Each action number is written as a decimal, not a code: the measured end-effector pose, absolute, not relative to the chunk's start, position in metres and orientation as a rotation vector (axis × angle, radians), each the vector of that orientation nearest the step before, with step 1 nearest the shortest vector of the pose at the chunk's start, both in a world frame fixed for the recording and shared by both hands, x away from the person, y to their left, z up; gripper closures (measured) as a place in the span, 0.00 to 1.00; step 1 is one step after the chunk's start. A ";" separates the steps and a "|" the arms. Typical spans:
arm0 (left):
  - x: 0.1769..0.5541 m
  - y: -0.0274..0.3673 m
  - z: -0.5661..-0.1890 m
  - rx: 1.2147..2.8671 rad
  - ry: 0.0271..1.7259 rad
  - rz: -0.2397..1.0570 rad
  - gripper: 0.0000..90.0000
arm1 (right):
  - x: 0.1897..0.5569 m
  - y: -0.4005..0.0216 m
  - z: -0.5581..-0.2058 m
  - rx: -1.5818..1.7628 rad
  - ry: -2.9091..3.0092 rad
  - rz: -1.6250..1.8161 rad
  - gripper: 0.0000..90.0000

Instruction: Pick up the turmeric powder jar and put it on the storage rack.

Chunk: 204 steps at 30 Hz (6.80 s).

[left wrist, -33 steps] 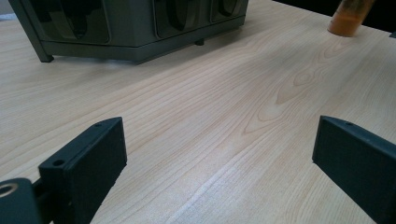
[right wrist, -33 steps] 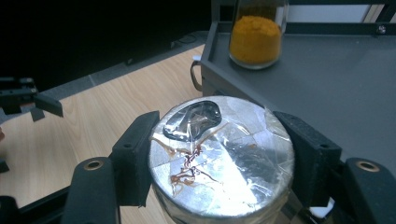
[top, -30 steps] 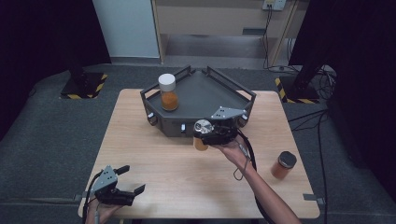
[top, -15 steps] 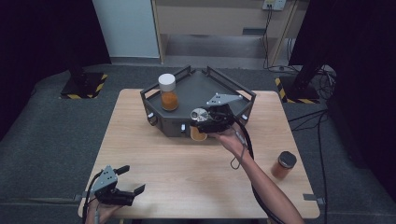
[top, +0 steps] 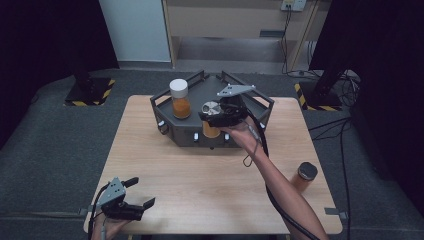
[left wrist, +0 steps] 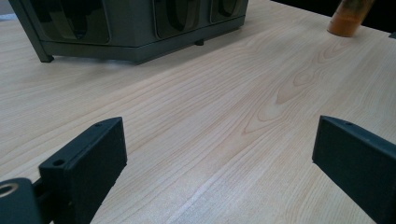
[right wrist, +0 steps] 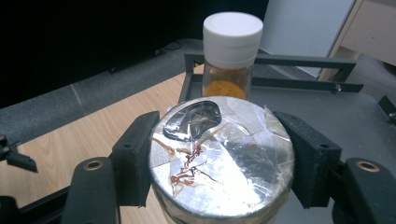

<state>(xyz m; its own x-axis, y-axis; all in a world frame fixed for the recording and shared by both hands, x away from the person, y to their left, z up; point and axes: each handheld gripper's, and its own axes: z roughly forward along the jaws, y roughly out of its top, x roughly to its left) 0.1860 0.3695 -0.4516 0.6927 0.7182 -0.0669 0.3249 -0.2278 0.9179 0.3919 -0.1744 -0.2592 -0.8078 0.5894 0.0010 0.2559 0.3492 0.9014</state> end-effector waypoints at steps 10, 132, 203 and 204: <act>0.186 0.370 -0.452 1.822 0.824 0.455 0.02 | 0.406 -0.161 -0.249 0.766 2.273 1.418 0.38; 0.187 0.369 -0.451 1.830 0.821 0.462 0.03 | 0.413 -0.186 -0.279 0.905 2.003 1.473 0.15; 0.186 0.369 -0.451 1.831 0.813 0.457 0.03 | 0.241 -0.326 -0.330 0.768 2.024 1.548 0.13; 0.186 0.369 -0.451 1.830 0.812 0.458 0.03 | 0.239 -0.328 -0.331 0.771 2.022 1.548 0.13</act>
<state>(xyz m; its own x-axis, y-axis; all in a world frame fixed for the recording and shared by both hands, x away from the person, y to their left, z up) 0.1861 0.3687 -0.4513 0.6980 0.7136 -0.0592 0.3187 -0.2356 0.9181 0.2393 -0.3279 -0.3313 -0.7283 0.6844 -0.0336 0.1462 0.2032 0.9682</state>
